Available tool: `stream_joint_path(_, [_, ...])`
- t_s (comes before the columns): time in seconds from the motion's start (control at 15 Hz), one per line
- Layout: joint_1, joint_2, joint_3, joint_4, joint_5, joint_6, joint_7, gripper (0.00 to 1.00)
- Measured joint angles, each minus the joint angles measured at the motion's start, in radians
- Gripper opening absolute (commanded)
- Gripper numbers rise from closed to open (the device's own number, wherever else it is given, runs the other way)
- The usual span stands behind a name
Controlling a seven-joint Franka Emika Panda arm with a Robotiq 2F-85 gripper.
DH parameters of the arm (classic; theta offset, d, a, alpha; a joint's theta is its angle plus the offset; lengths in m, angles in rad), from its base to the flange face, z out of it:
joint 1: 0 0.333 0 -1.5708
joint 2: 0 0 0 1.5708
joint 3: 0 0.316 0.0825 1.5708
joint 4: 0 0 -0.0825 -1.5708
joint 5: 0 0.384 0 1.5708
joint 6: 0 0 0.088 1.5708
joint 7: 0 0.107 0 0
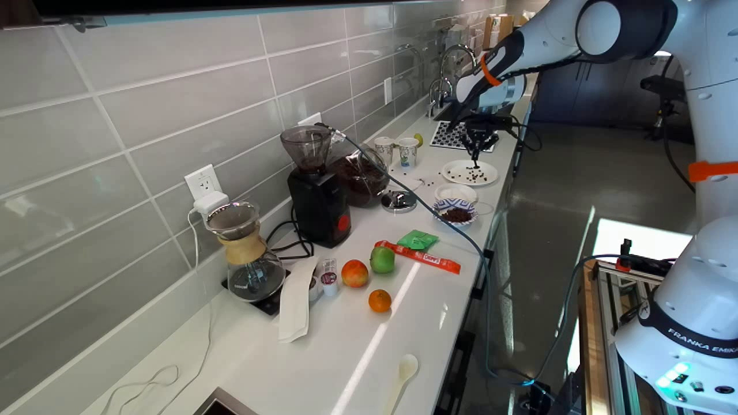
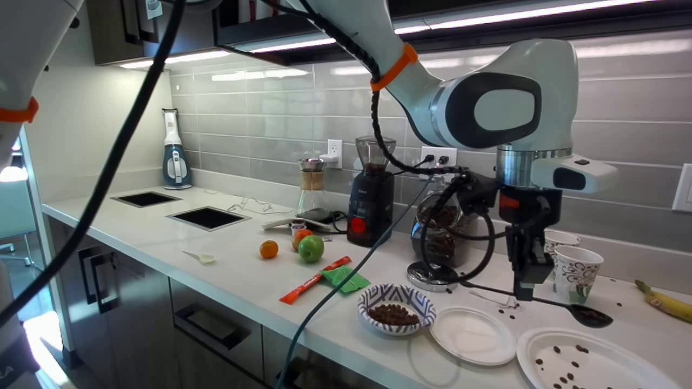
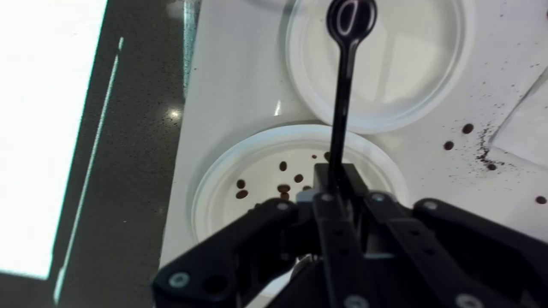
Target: Transfer a spoonful of contents from the glass container to the right plate
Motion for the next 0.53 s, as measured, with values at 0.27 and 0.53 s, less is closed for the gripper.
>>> stream_joint_path(0.27, [0.038, 0.030, -0.055, 0.013, -0.131, -0.006, 0.082, 0.02])
stream_joint_path(0.53, [0.074, 0.053, -0.090, 0.027, -0.250, -0.038, 0.109, 0.02])
